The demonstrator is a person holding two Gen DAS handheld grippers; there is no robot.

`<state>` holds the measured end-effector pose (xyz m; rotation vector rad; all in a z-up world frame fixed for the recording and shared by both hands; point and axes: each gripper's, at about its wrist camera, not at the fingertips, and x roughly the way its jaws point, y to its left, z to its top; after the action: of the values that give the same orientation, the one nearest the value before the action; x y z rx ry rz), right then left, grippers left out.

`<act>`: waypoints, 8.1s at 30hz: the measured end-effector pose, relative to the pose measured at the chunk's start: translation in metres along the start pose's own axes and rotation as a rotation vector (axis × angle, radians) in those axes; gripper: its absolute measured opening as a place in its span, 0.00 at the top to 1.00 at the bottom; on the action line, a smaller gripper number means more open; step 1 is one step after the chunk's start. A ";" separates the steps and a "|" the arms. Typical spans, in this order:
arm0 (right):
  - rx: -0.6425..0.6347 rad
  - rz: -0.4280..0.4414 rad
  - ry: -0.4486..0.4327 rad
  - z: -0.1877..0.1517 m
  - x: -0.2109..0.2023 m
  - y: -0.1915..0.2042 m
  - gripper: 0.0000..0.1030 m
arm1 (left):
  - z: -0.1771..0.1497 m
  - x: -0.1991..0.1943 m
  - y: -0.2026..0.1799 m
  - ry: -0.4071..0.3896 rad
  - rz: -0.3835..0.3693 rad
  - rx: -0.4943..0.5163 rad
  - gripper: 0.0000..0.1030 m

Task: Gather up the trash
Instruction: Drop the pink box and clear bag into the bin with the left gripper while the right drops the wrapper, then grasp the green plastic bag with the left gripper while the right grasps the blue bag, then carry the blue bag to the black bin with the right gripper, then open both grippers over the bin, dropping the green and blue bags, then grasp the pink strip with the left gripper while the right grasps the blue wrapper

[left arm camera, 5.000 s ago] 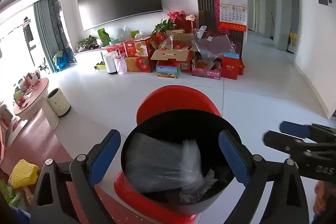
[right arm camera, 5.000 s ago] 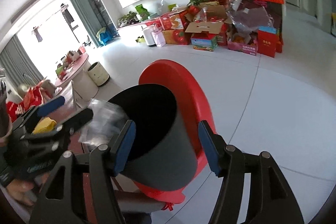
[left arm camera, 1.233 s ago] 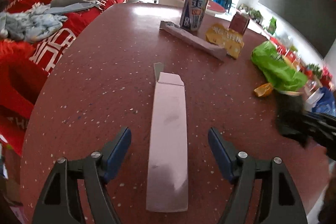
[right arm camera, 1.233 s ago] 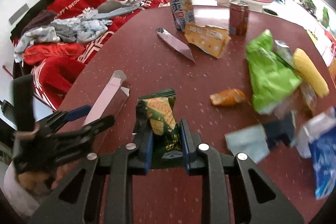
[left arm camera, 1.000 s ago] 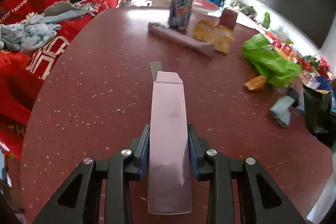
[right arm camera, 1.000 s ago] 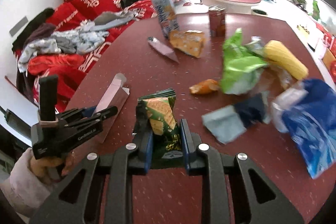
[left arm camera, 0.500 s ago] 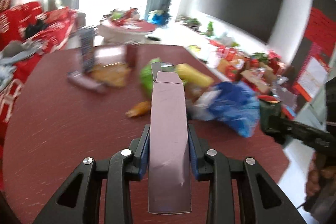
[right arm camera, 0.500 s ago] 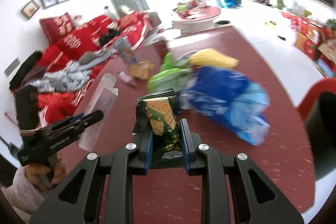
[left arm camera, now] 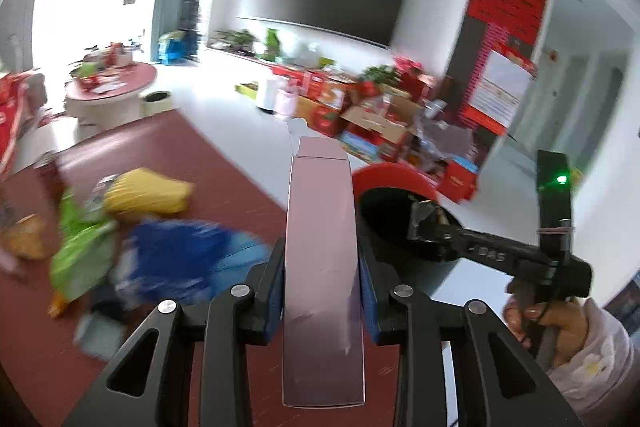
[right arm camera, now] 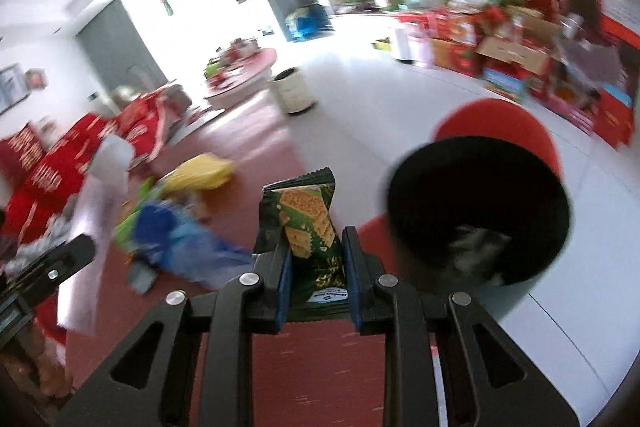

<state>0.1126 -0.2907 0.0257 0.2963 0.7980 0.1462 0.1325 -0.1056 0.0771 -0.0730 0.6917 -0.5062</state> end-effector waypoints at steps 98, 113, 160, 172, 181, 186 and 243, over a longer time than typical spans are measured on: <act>-0.541 0.266 0.262 -0.015 0.113 0.161 0.50 | -0.036 0.027 0.278 0.155 0.421 -0.205 0.00; -0.471 0.271 0.204 -0.029 0.064 0.178 0.74 | -0.043 -0.069 0.259 -0.019 0.402 -0.173 0.00; 0.045 -0.144 -0.166 0.033 -0.029 -0.063 0.74 | 0.006 -0.001 -0.010 -0.005 0.066 0.096 0.00; 0.094 -0.142 -0.125 0.030 -0.001 -0.102 0.71 | 0.027 0.064 -0.086 0.057 0.015 0.211 0.00; 0.132 -0.128 -0.118 0.025 -0.006 -0.129 0.55 | 0.033 0.110 -0.114 0.112 -0.001 0.232 0.00; 0.168 -0.127 -0.124 0.014 -0.021 -0.142 0.52 | 0.031 0.134 -0.131 0.145 -0.009 0.274 0.00; -0.282 0.202 0.229 -0.058 0.050 0.139 0.00 | -0.073 -0.093 0.322 0.022 0.603 -0.526 0.00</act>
<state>0.1027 -0.1348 -0.0024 0.0923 0.9604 0.4854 0.1618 0.2275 0.0019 -0.3403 0.8113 0.2613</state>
